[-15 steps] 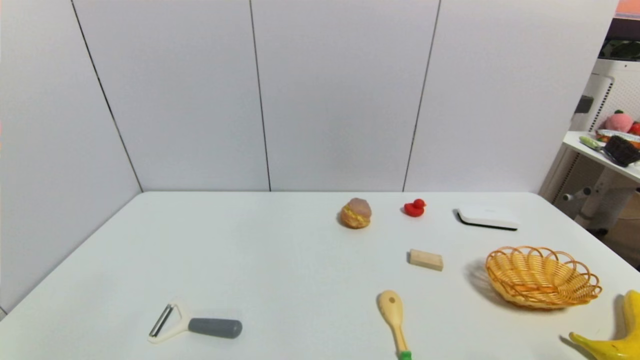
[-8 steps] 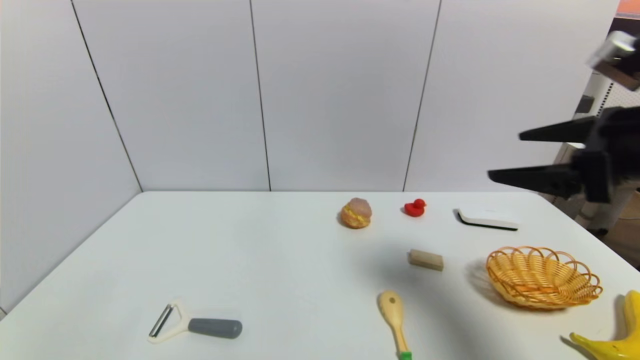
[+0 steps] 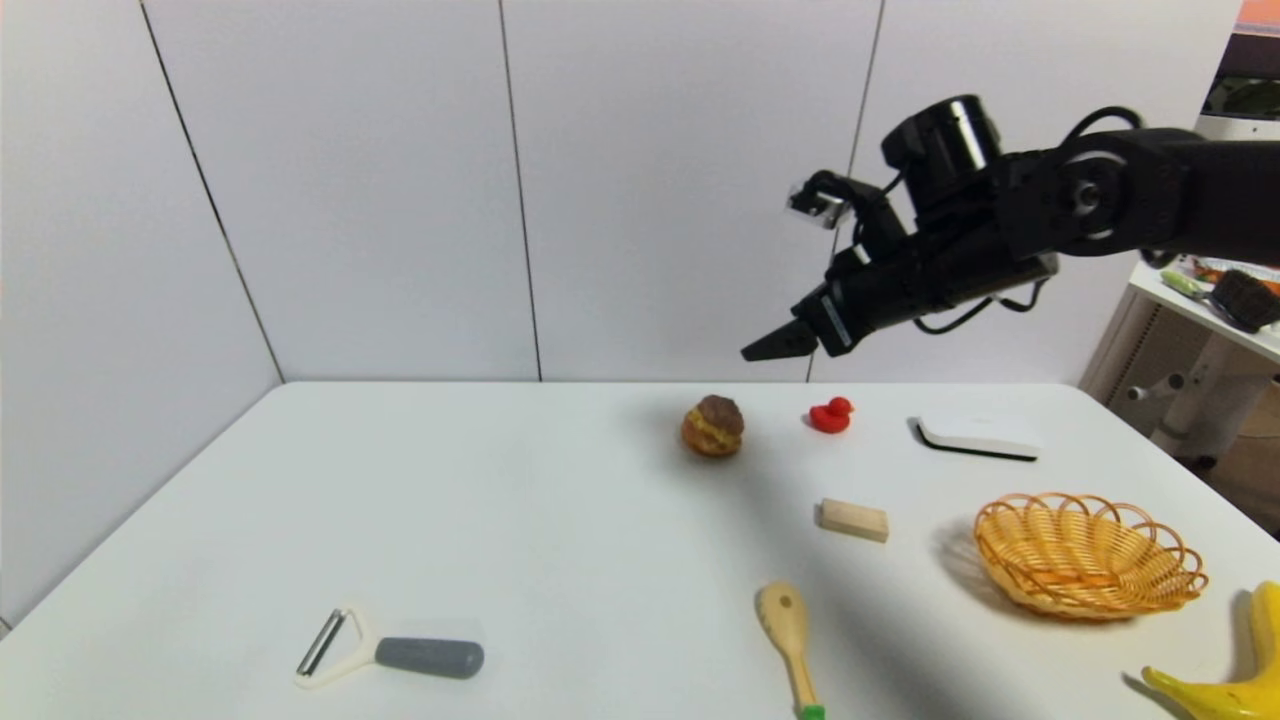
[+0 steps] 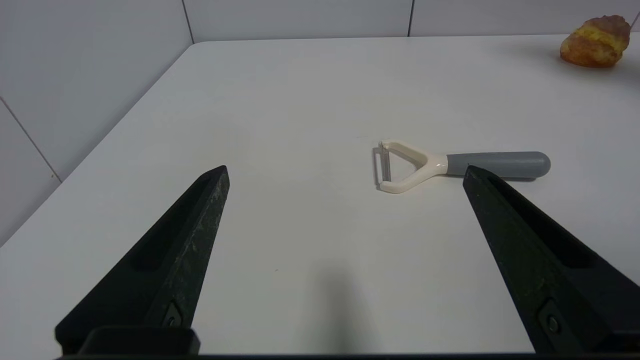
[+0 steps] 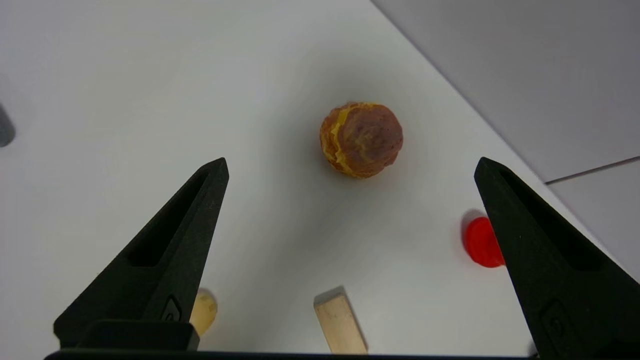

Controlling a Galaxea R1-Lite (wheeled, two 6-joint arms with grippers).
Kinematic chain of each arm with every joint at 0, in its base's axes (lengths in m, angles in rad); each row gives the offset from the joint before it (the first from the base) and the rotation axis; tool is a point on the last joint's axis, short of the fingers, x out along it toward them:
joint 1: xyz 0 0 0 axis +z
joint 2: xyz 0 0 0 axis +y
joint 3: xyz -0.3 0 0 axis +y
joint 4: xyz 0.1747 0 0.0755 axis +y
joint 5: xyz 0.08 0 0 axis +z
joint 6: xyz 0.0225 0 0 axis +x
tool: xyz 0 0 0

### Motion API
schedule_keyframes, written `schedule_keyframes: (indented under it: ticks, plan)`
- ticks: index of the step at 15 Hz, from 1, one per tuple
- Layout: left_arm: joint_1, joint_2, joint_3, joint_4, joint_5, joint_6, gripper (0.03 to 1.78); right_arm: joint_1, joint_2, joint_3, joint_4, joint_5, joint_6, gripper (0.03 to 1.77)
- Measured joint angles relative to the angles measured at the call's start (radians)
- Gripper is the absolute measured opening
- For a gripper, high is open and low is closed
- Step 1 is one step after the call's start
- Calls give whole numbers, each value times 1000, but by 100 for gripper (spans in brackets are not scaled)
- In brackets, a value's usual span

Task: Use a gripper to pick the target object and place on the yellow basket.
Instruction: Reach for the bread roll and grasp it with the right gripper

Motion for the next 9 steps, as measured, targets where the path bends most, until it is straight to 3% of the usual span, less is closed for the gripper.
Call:
schedule_keyframes:
  ticks: [3, 5, 9]
  plan:
    - [0, 0, 0, 0, 0, 0, 169, 31, 153, -93, 30, -75, 59, 170]
    - [0, 0, 0, 0, 0, 0, 169, 36, 220, -105, 26, -86, 63, 170]
    - [0, 0, 0, 0, 0, 0, 169, 39, 322, -109, -104, -125, 64, 170]
